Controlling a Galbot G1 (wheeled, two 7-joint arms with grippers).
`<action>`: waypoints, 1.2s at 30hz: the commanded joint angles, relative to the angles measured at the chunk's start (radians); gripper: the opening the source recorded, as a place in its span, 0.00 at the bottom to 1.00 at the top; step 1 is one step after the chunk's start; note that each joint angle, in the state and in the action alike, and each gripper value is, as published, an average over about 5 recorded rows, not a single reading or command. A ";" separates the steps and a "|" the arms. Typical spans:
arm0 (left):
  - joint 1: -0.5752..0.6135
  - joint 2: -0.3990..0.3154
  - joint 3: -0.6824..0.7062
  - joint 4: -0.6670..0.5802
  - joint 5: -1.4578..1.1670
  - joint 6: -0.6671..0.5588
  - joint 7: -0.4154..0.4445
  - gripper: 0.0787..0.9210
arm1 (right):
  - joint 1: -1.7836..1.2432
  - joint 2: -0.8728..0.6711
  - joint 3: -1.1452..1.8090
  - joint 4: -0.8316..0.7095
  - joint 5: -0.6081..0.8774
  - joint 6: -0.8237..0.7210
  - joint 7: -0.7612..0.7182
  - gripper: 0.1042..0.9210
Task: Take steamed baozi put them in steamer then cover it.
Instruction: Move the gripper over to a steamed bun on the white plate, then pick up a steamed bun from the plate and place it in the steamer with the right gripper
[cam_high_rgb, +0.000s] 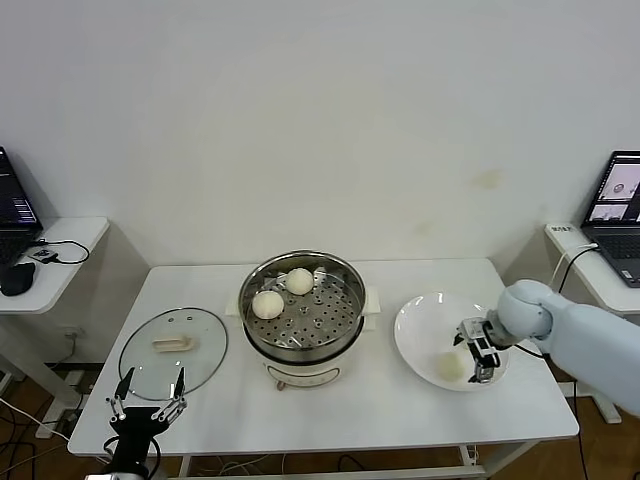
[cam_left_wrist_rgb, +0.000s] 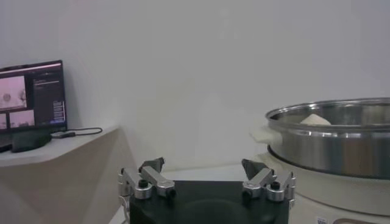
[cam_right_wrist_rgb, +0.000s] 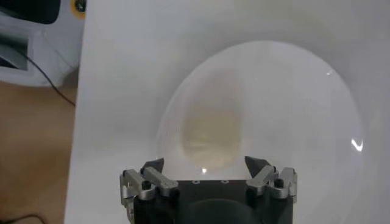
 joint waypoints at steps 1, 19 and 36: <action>0.000 0.001 -0.004 0.003 -0.002 -0.001 0.000 0.88 | -0.051 0.040 0.031 -0.024 -0.015 -0.015 0.016 0.85; -0.004 0.000 0.000 0.007 -0.005 -0.003 -0.001 0.88 | -0.013 0.026 0.053 -0.024 -0.003 -0.025 -0.021 0.59; -0.005 0.012 -0.001 -0.010 -0.011 -0.003 -0.001 0.88 | 0.429 0.045 -0.044 -0.003 0.191 -0.044 -0.066 0.59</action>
